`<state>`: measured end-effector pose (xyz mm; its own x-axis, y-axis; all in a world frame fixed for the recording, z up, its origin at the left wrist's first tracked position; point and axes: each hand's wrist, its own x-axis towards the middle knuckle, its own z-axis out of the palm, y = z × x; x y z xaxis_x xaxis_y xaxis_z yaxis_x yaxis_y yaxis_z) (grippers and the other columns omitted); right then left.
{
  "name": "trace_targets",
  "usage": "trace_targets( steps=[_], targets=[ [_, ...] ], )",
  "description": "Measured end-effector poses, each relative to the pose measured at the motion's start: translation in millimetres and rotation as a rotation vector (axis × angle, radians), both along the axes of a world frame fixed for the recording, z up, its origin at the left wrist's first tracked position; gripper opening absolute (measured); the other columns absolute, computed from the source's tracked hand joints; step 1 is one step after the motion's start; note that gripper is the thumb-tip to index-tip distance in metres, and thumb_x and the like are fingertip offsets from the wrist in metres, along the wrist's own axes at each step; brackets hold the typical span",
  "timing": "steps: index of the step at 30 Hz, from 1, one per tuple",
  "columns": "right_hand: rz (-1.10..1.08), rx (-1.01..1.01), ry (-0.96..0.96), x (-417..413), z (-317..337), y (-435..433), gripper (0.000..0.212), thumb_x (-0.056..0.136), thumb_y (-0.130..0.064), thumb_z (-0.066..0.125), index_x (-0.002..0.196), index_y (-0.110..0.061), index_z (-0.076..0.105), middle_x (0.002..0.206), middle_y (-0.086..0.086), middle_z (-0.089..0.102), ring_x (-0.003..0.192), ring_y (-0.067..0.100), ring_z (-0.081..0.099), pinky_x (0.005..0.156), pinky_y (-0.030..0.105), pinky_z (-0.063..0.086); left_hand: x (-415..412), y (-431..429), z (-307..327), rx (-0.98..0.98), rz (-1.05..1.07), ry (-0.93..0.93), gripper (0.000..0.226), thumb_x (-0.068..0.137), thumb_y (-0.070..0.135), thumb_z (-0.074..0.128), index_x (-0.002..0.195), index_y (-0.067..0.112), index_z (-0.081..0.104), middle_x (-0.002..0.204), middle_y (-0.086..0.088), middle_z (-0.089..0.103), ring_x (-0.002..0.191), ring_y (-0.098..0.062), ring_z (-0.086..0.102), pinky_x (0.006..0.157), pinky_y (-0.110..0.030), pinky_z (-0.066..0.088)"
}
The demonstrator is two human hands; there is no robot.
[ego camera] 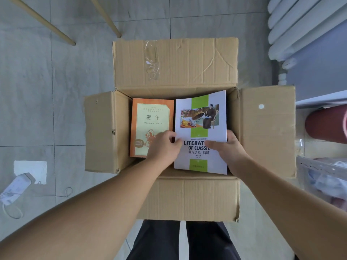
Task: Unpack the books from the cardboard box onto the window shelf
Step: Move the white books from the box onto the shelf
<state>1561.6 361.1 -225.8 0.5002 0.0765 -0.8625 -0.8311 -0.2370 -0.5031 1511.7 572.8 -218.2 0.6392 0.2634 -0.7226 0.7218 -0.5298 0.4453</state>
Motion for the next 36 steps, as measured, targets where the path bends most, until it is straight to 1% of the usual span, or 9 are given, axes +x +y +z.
trace_targets(
  steps=[3,8,13,17,20,23,26,29,36],
  targets=[
    [-0.011,0.145,0.004,-6,42,-13,0.046,0.090,0.001,0.075,0.132,-0.013,0.062,0.119,0.013,0.079,0.108,0.037,0.076,0.093,0.057,0.061,8,1,22,-0.094,0.204,-0.002,0.055,0.091,0.058,0.068,0.133,0.021,0.065,0.123,0.012,0.070,0.105,-0.012,0.065,0.072,-0.026,0.045],
    [-0.049,0.405,-0.004,-19,117,-28,0.054,0.086,-0.005,0.072,0.138,-0.016,0.062,0.128,0.014,0.076,0.108,0.035,0.077,0.080,0.046,0.065,16,6,87,-0.526,0.327,0.046,0.048,0.074,0.065,0.073,0.104,0.028,0.080,0.107,0.005,0.083,0.103,-0.018,0.078,0.092,-0.033,0.056],
    [-0.081,0.462,-0.079,-24,216,-18,0.053,0.083,-0.008,0.075,0.134,-0.018,0.065,0.126,0.015,0.077,0.106,0.035,0.077,0.082,0.048,0.065,20,19,197,-0.708,0.387,-0.047,0.028,0.077,0.039,0.079,0.096,0.018,0.084,0.104,-0.010,0.083,0.087,-0.024,0.080,0.075,-0.029,0.061],
    [-0.151,0.452,-0.249,-20,301,0,0.056,0.078,-0.008,0.076,0.131,-0.017,0.064,0.120,0.014,0.079,0.099,0.034,0.079,0.080,0.049,0.065,40,28,298,-0.724,0.283,-0.182,0.032,0.089,0.020,0.079,0.119,0.009,0.076,0.112,-0.015,0.081,0.094,-0.027,0.080,0.075,-0.031,0.064],
    [-0.234,0.415,-0.405,-14,362,7,0.062,0.075,-0.009,0.077,0.134,-0.016,0.060,0.114,0.014,0.081,0.093,0.033,0.080,0.073,0.048,0.065,64,29,368,-0.755,0.179,-0.299,0.018,0.092,0.017,0.075,0.109,0.012,0.078,0.103,-0.011,0.083,0.087,-0.025,0.080,0.072,-0.031,0.064],
    [-0.309,0.378,-0.553,-12,423,2,0.069,0.076,-0.014,0.078,0.141,-0.012,0.055,0.125,0.018,0.077,0.109,0.041,0.074,0.089,0.059,0.062,87,19,432,-0.802,0.046,-0.404,0.031,0.088,0.017,0.079,0.113,-0.001,0.074,0.097,-0.016,0.082,0.079,-0.026,0.080,0.063,-0.033,0.064],
    [-0.354,0.341,-0.687,-19,480,-16,0.062,0.081,-0.019,0.075,0.139,-0.006,0.059,0.128,0.023,0.074,0.110,0.042,0.074,0.090,0.058,0.062,98,-6,495,-0.899,-0.096,-0.469,0.053,0.081,0.024,0.082,0.125,-0.004,0.070,0.112,-0.024,0.079,0.093,-0.036,0.079,0.080,-0.048,0.066],
    [-0.415,0.286,-0.795,-39,532,-47,0.047,0.080,-0.023,0.076,0.123,-0.008,0.070,0.119,0.024,0.078,0.092,0.036,0.078,0.069,0.046,0.067,98,-42,542,-0.994,-0.174,-0.542,0.051,0.082,0.021,0.080,0.128,0.003,0.069,0.111,-0.021,0.080,0.093,-0.036,0.079,0.074,-0.045,0.066],
    [-0.593,0.121,-0.986,-140,598,-160,0.047,0.079,-0.023,0.079,0.123,-0.010,0.070,0.109,0.019,0.081,0.090,0.035,0.081,0.073,0.049,0.067,41,-175,613,-1.146,-0.432,-0.551,0.054,0.077,0.025,0.086,0.125,0.007,0.068,0.118,-0.024,0.078,0.106,-0.045,0.075,0.094,-0.060,0.059]
  ],
)
